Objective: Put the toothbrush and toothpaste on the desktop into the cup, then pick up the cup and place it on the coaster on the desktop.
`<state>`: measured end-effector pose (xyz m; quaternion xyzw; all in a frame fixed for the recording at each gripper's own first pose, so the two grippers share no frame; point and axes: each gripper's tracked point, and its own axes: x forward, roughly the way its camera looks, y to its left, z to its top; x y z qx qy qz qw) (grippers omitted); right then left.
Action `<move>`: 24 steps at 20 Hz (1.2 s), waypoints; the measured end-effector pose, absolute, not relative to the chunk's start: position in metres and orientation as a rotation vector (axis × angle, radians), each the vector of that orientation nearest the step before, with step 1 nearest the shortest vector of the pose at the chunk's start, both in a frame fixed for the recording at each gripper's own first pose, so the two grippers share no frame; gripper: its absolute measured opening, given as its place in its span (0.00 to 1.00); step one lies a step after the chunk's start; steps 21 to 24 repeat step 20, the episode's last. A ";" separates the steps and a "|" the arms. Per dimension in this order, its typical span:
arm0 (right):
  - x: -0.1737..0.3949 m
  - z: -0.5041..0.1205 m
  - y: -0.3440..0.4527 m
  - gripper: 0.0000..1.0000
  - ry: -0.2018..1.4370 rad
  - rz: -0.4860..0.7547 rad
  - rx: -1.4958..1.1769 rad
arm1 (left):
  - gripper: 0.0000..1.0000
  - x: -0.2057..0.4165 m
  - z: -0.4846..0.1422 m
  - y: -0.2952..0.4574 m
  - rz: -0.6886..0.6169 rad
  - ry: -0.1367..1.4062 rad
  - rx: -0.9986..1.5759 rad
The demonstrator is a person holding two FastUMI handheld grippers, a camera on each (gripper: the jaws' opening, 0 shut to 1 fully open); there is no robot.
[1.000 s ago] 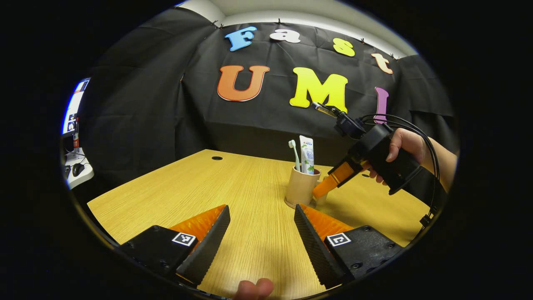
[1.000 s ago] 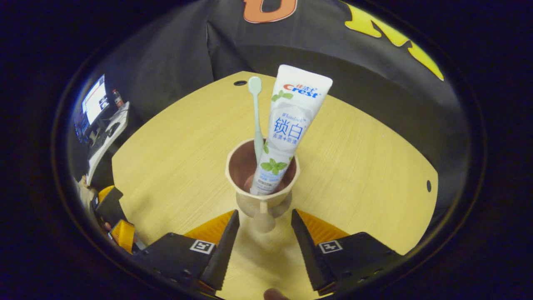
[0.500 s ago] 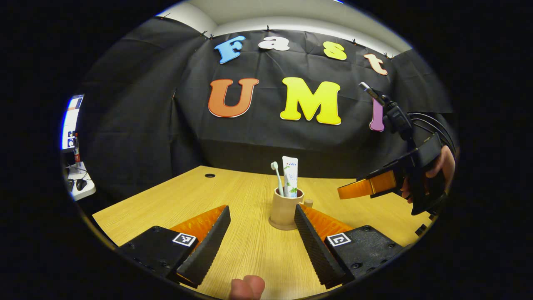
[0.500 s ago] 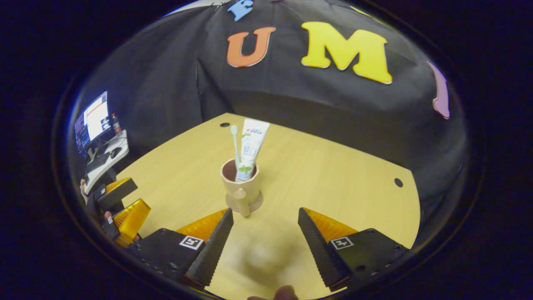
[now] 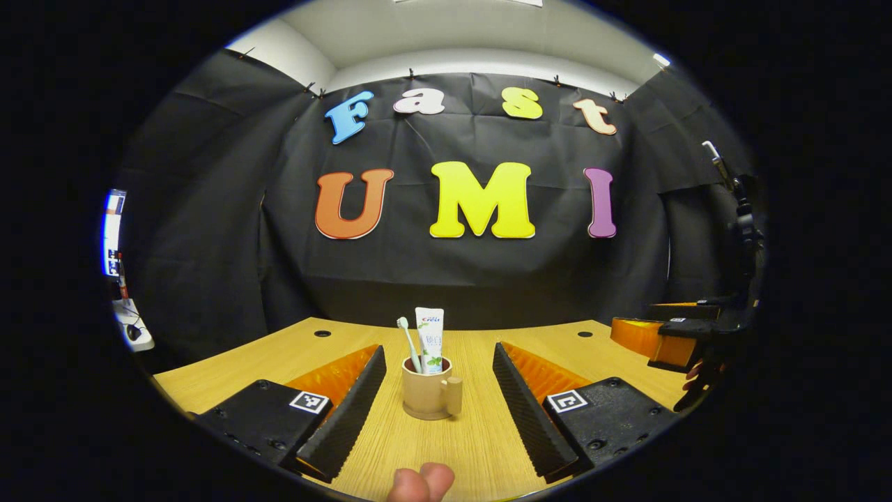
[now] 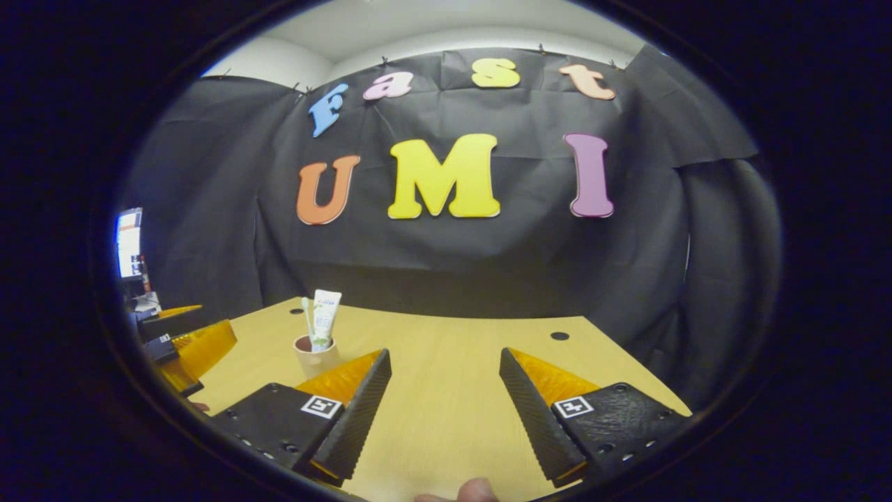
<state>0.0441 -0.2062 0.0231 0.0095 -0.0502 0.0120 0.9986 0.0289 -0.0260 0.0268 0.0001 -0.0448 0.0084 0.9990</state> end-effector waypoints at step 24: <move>0.012 0.024 -0.201 0.94 -0.256 -0.068 -0.005 | 0.97 0.032 0.024 -0.036 0.022 -0.114 0.015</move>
